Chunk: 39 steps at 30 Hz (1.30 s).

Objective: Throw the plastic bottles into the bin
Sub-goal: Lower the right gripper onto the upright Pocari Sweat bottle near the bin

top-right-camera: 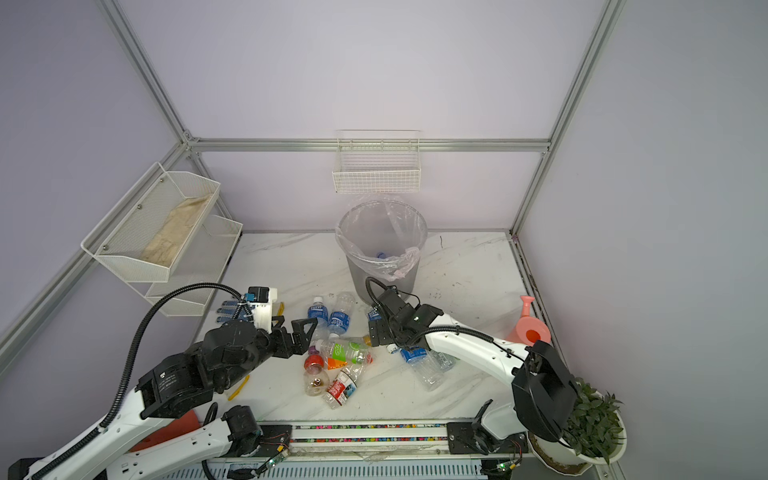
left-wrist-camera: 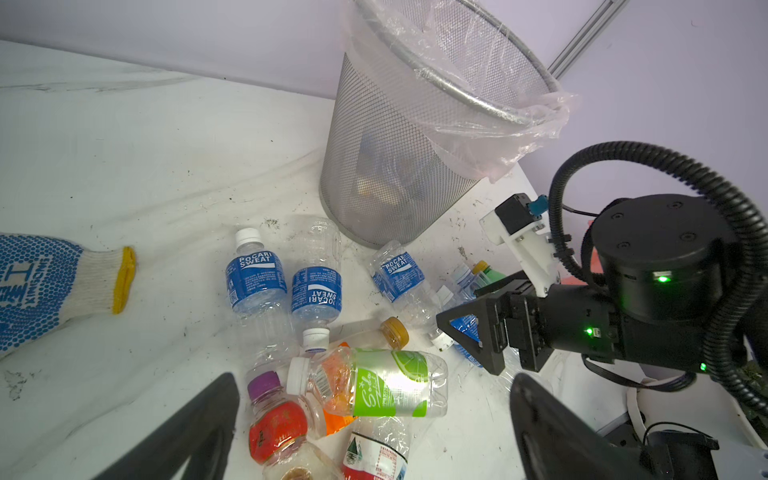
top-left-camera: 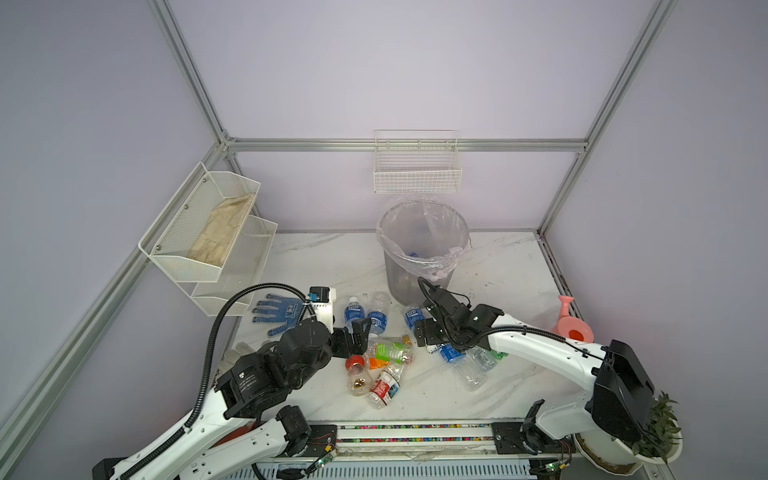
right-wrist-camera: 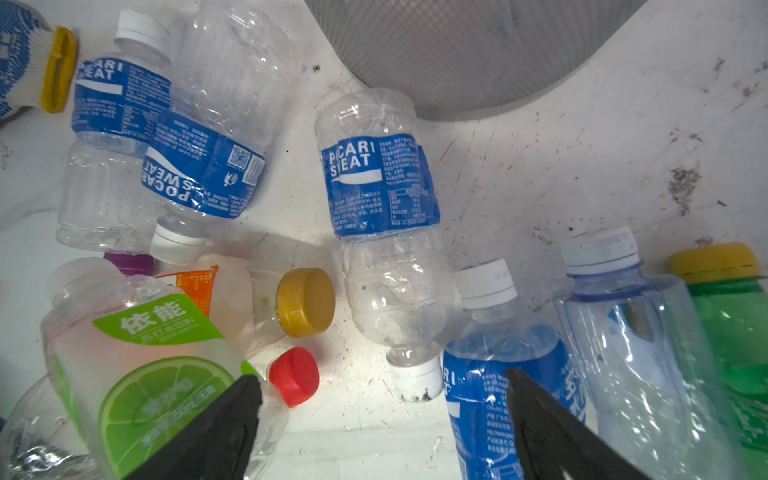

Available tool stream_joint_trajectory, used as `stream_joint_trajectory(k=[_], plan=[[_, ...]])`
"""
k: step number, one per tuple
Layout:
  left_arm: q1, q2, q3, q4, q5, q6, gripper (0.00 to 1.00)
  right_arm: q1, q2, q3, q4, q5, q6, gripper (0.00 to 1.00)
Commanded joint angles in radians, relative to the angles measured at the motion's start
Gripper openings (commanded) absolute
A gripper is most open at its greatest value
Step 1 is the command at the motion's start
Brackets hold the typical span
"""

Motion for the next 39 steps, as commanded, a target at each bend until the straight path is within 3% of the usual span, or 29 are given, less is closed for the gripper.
stream_joint_trajectory(k=[1,33,39], plan=[[-0.003,-0.024,-0.042,0.003,0.009,-0.029,1.00,0.007,0.030,0.030,0.011,0.027,-0.006,0.92],[-0.006,-0.079,-0.086,-0.072,0.052,-0.086,0.98,0.007,0.364,0.194,0.015,0.111,-0.060,0.84],[-0.006,-0.082,-0.094,-0.078,0.052,-0.091,0.98,0.009,0.405,0.207,0.002,0.148,-0.076,0.77]])
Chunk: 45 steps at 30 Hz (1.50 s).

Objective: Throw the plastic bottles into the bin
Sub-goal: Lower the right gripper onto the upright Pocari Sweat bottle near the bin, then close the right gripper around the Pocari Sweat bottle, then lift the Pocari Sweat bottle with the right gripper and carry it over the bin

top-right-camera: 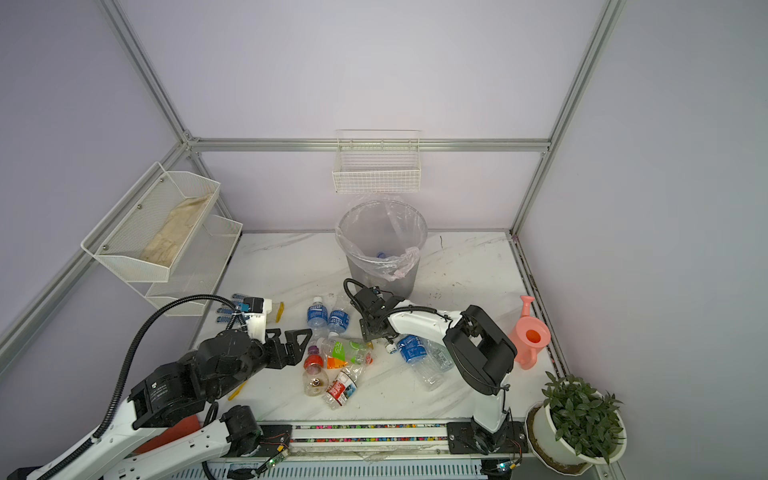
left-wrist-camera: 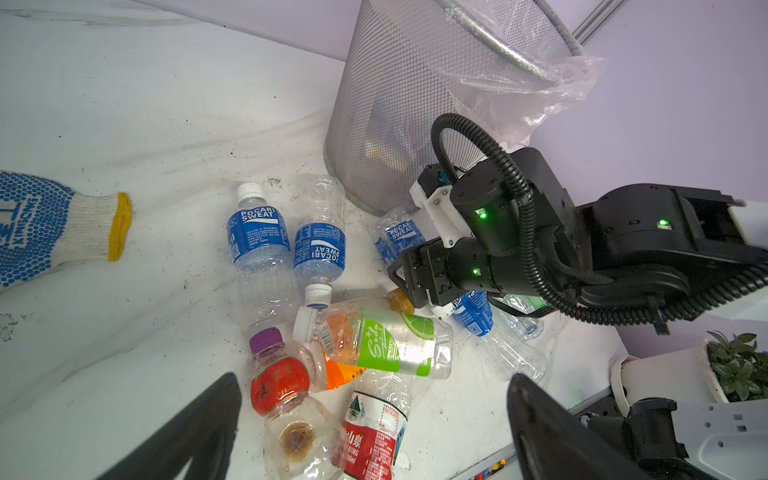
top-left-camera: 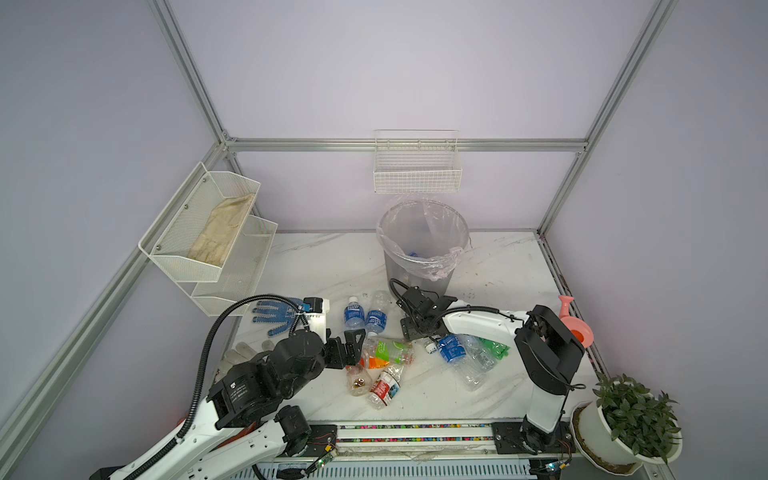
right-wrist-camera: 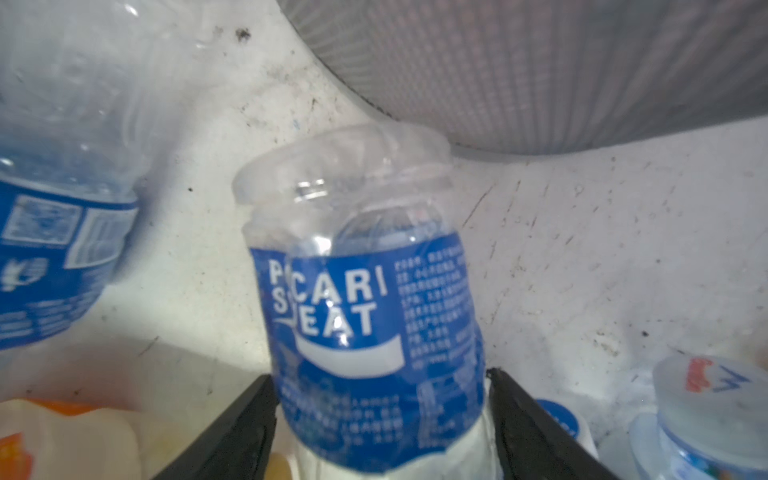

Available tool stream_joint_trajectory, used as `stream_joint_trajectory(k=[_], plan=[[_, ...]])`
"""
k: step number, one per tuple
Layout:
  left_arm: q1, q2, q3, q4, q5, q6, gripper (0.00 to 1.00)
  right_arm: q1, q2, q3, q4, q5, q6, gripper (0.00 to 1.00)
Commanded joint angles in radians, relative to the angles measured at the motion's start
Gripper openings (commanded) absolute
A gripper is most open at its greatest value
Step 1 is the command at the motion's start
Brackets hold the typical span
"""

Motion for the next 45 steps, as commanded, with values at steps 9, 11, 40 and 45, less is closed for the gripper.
stream_joint_trajectory(k=[9,11,40,45], plan=[[-0.006,-0.007,-0.042,-0.001,0.009,-0.020,0.97,0.022,-0.033,0.004,-0.031,0.052,-0.004,0.50],[-0.006,-0.008,-0.045,0.000,0.010,-0.024,0.97,0.035,-0.046,0.006,-0.040,0.071,-0.002,0.46],[-0.018,-0.004,-0.057,-0.003,0.023,-0.052,0.96,0.370,-0.192,0.526,-0.458,0.424,0.062,0.36],[-0.020,-0.001,-0.059,-0.003,0.023,-0.057,0.96,0.415,-0.196,0.673,-0.518,0.491,0.038,0.36]])
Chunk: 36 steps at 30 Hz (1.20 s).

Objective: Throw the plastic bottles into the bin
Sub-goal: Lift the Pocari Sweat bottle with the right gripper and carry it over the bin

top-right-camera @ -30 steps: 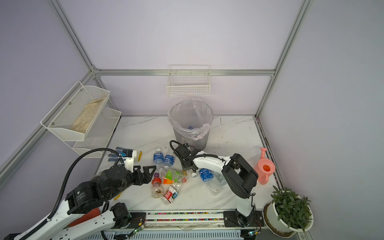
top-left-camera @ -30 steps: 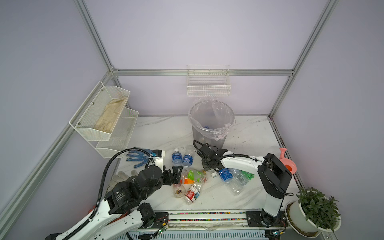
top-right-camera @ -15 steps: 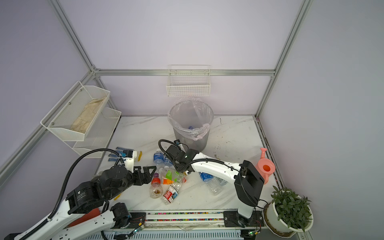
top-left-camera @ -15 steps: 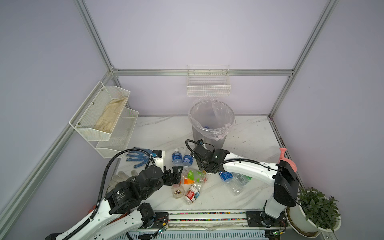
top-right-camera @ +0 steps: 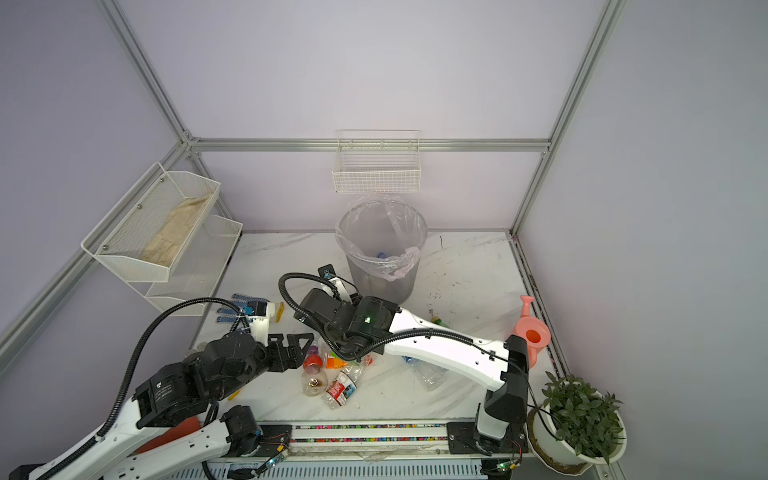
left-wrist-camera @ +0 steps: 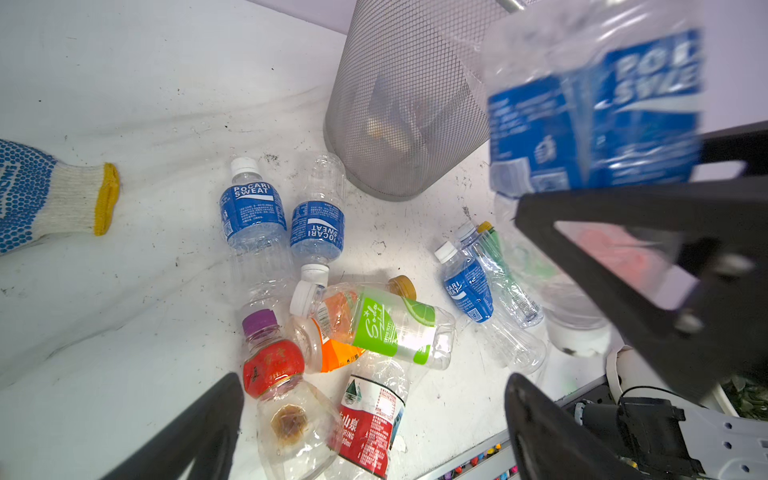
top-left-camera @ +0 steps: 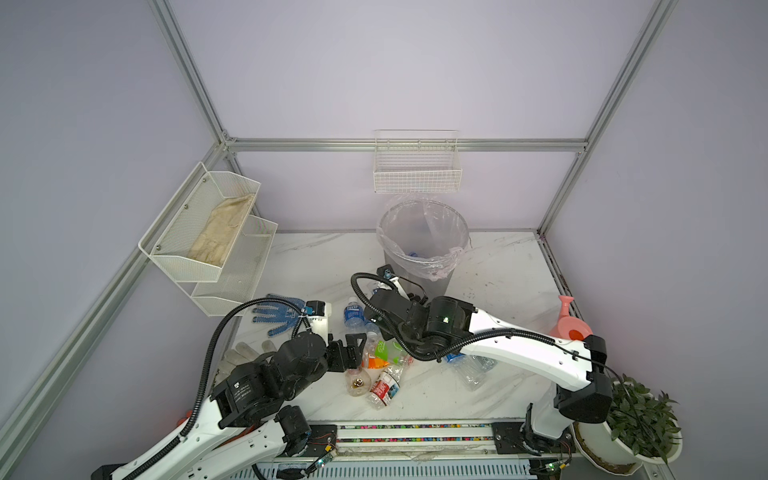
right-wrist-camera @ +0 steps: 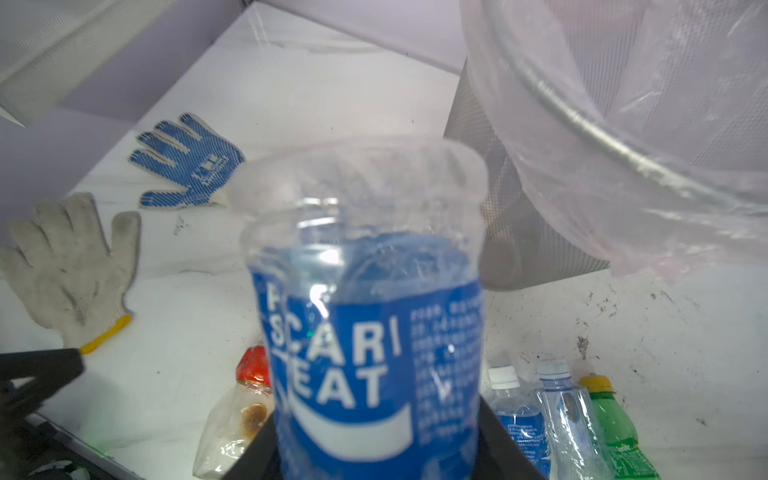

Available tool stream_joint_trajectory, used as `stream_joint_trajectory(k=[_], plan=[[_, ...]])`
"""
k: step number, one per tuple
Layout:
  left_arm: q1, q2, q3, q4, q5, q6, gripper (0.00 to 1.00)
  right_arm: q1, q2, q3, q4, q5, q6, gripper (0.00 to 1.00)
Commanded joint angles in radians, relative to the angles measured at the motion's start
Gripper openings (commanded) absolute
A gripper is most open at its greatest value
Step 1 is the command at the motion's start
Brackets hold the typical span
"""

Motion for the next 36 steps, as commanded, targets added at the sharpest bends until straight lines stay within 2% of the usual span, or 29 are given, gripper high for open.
stream_joint_trajectory(k=[1,8,19,25,28,36], plan=[[-0.007,0.000,-0.037,0.011,0.006,-0.013,0.96,0.020,-0.036,0.097,-0.095,0.096,-0.006,0.36],[-0.017,0.004,-0.043,0.012,0.005,-0.019,0.96,0.034,-0.073,0.218,-0.105,0.158,-0.044,0.36],[-0.031,0.034,-0.049,0.021,0.000,-0.024,0.96,0.035,-0.215,0.191,-0.032,0.224,-0.088,0.39],[-0.043,0.056,-0.044,0.033,-0.003,-0.026,0.96,0.031,-0.216,0.204,-0.032,0.268,-0.090,0.40],[-0.050,0.066,-0.039,0.035,-0.006,-0.026,0.96,-0.013,-0.210,0.198,-0.032,0.289,-0.088,0.40],[-0.072,0.078,-0.037,0.037,-0.022,-0.029,0.96,-0.167,-0.207,0.191,0.012,0.155,-0.140,0.40]])
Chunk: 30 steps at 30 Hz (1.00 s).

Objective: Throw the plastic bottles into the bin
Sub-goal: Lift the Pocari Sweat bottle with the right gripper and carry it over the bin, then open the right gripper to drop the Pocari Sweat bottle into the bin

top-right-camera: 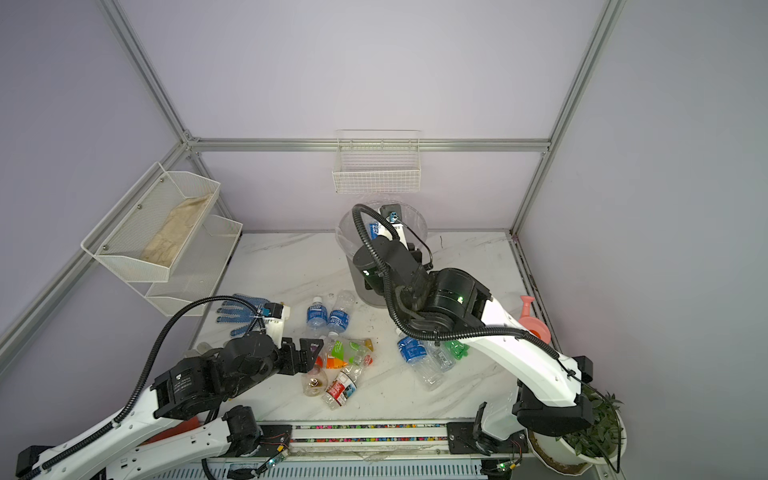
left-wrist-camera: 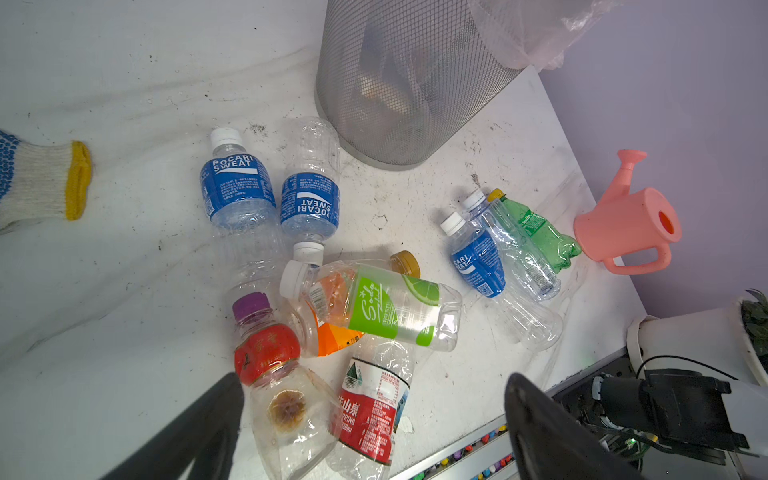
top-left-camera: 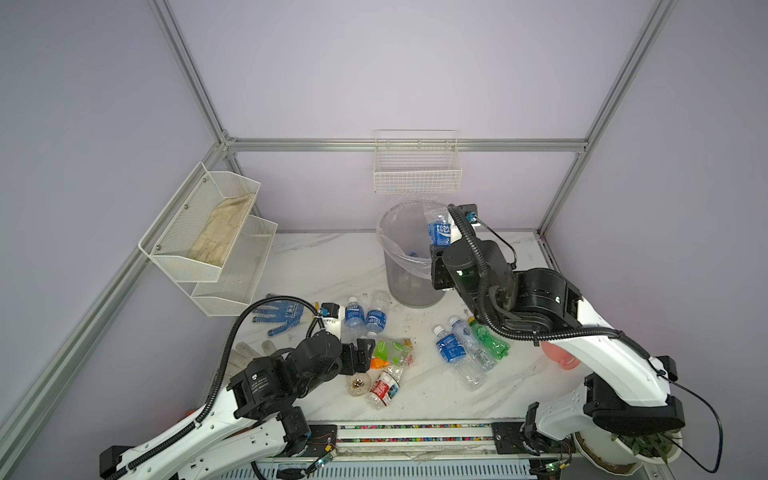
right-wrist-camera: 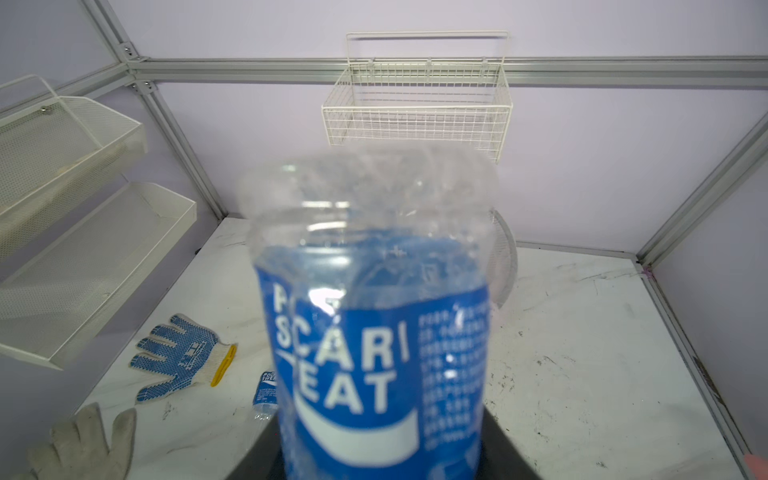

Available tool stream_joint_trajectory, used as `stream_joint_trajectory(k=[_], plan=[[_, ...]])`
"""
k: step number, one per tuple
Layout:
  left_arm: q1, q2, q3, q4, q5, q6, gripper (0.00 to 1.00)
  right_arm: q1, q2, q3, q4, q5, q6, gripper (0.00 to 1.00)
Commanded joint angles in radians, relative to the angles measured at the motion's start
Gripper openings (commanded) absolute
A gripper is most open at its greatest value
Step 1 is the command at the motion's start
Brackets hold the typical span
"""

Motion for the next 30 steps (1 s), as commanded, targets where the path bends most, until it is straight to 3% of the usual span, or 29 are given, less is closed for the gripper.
stream_joint_trajectory(k=[1,20,26,27,28,29,30], plan=[[-0.010,0.001,-0.024,0.030,-0.020,-0.018,0.96,-0.034,0.000,0.001,0.035,-0.041,-0.034,0.40],[-0.022,-0.009,-0.049,0.033,-0.026,-0.027,0.96,-0.171,0.124,0.128,0.073,-0.160,-0.117,0.40],[-0.030,-0.018,-0.058,0.031,-0.024,-0.038,0.96,-0.347,0.248,0.205,0.124,-0.365,-0.165,0.41],[-0.033,-0.018,-0.057,0.033,-0.022,-0.041,0.96,-0.371,0.293,0.243,0.110,-0.412,-0.169,0.49],[-0.037,-0.018,-0.056,0.031,-0.022,-0.042,0.96,-0.388,0.339,0.289,0.086,-0.444,-0.176,0.78],[-0.042,-0.020,-0.057,0.031,-0.022,-0.045,0.96,-0.398,0.384,0.333,0.060,-0.449,-0.178,0.96],[-0.045,-0.022,-0.059,0.031,-0.023,-0.047,0.96,-0.404,0.428,0.392,0.026,-0.416,-0.174,0.98]])
